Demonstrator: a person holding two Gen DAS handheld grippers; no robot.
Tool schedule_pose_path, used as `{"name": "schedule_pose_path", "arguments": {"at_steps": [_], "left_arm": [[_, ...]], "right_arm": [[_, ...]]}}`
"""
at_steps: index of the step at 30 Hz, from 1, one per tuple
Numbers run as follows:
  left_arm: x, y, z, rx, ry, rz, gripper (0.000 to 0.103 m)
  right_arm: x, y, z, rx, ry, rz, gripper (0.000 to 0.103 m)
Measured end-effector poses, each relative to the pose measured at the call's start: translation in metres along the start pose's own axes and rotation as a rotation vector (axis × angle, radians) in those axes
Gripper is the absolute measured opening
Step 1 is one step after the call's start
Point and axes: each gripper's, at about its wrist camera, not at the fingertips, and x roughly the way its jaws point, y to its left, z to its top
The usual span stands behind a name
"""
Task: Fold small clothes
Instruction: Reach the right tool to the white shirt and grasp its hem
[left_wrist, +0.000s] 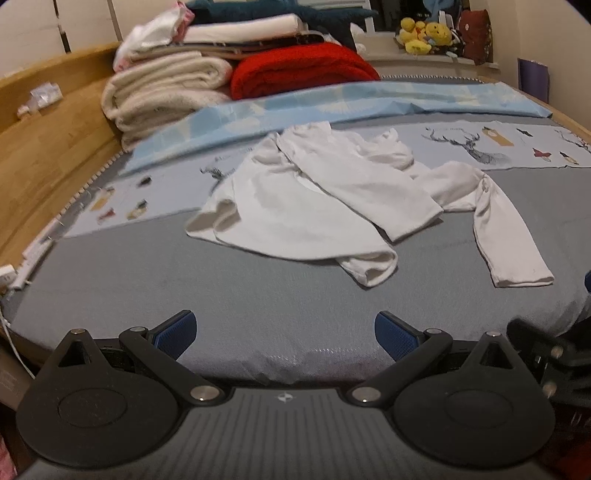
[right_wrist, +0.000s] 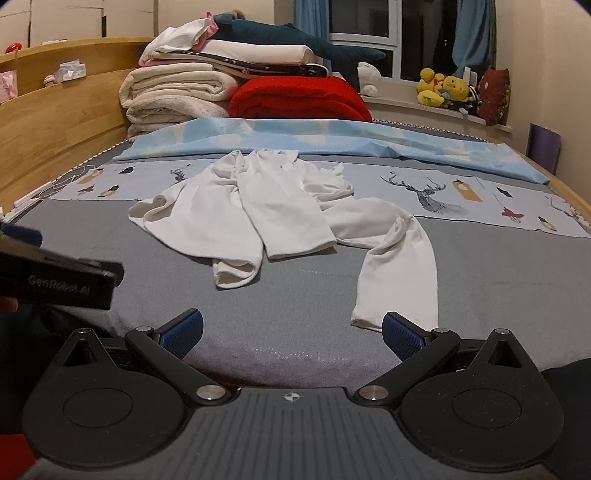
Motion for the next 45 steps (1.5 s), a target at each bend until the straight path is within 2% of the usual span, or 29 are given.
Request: {"name": "schedule_pose_path", "arguments": {"at_steps": [4, 8, 11, 16, 20, 24, 29, 30, 31, 32, 33, 34, 35, 37, 39, 41, 42, 43, 45], "left_arm": [[0.024, 0.018, 0.014, -0.071, 0.068, -0.095, 0.103], [0.056, 0.037, 0.044, -0.16, 0.055, -0.1, 0.103], [0.084, 0.046, 0.075, -0.203, 0.034, -0.123, 0.103], [0.146, 0.039, 0.13, -0.233, 0.057, -0.236, 0.103], [0.198, 0.025, 0.16, -0.217, 0.071, -0.21, 0.103], [0.242, 0.027, 0.174, -0.193, 0.086, -0.145, 0.103], [0.272, 0.039, 0.179, -0.192, 0.157, -0.138, 0.103], [0.274, 0.04, 0.178, -0.181, 0.163, -0.135, 0.103], [0.276, 0.04, 0.178, -0.175, 0.166, -0.131, 0.103], [0.277, 0.041, 0.177, -0.177, 0.166, -0.128, 0.103], [0.278, 0.041, 0.177, -0.179, 0.168, -0.125, 0.103], [0.279, 0.042, 0.176, -0.182, 0.171, -0.123, 0.103], [0.279, 0.041, 0.176, -0.184, 0.173, -0.121, 0.103], [0.281, 0.04, 0.175, -0.185, 0.176, -0.112, 0.103], [0.282, 0.039, 0.173, -0.179, 0.177, -0.104, 0.103], [0.285, 0.034, 0.172, -0.167, 0.186, -0.101, 0.103], [0.287, 0.032, 0.172, -0.161, 0.19, -0.1, 0.103], [0.288, 0.029, 0.171, -0.154, 0.193, -0.101, 0.103], [0.289, 0.026, 0.171, -0.143, 0.194, -0.108, 0.103]], "right_arm": [[0.015, -0.018, 0.01, 0.03, -0.005, -0.033, 0.102], [0.042, -0.048, 0.03, 0.084, -0.04, -0.071, 0.102], [0.074, -0.068, 0.05, 0.083, -0.033, -0.089, 0.102], [0.15, -0.102, 0.088, 0.128, 0.0, -0.108, 0.102], [0.224, -0.128, 0.122, 0.222, 0.036, -0.075, 0.102], [0.298, -0.141, 0.151, 0.211, 0.09, -0.05, 0.102], [0.385, -0.132, 0.159, 0.191, 0.26, 0.045, 0.08], [0.395, -0.127, 0.157, 0.186, 0.279, 0.064, 0.08], [0.398, -0.117, 0.156, 0.139, 0.246, 0.058, 0.069], [0.399, -0.106, 0.155, 0.052, 0.227, 0.091, 0.031], [0.398, -0.096, 0.154, -0.031, 0.222, 0.128, 0.012], [0.397, -0.089, 0.155, -0.106, 0.22, 0.137, 0.006], [0.396, -0.085, 0.156, -0.167, 0.23, 0.127, 0.005], [0.398, -0.093, 0.163, -0.238, 0.246, 0.061, 0.005], [0.409, -0.127, 0.181, -0.241, 0.244, -0.081, 0.005], [0.423, -0.169, 0.211, -0.185, 0.224, -0.248, 0.003], [0.426, -0.187, 0.227, -0.16, 0.178, -0.344, 0.003], [0.426, -0.2, 0.24, -0.127, 0.123, -0.402, 0.004], [0.419, -0.216, 0.26, -0.06, 0.011, -0.46, 0.018]]}}
